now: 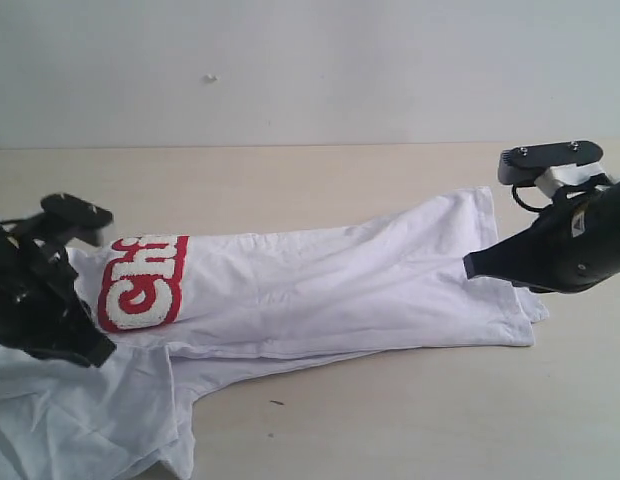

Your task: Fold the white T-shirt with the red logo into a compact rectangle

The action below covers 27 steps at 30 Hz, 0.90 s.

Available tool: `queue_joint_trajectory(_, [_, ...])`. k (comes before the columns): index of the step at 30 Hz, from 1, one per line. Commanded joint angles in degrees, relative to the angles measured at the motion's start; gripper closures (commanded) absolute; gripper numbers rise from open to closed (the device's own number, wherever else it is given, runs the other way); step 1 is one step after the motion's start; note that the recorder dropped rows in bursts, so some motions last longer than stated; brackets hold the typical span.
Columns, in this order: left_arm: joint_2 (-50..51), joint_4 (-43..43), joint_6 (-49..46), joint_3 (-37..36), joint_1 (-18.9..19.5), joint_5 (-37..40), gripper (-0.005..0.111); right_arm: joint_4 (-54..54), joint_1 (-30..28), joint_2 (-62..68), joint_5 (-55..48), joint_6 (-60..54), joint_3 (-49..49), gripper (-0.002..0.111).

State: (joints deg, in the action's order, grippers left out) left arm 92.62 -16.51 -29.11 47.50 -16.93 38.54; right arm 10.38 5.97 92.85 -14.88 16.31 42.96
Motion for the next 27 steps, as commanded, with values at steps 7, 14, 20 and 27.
queue_joint_trajectory(7, [2.7,-4.5,5.9,-0.1,8.9,-9.0,0.107,-0.7,2.0,16.0,0.8,-4.5,11.0,0.108])
queue_joint_trajectory(14, [15.0,-8.2,7.3,4.5,10.0,-13.8,0.107,2.4,2.0,18.8,-5.4,-4.1,12.3,0.108])
queue_joint_trajectory(20, [20.1,-8.1,7.3,10.3,11.2,-15.0,0.107,2.4,2.0,18.5,-6.7,-3.9,8.9,0.108])
queue_joint_trajectory(27, [19.7,-8.2,7.3,12.3,11.3,-15.2,0.107,2.3,2.0,16.6,-6.2,-3.0,5.7,0.108])
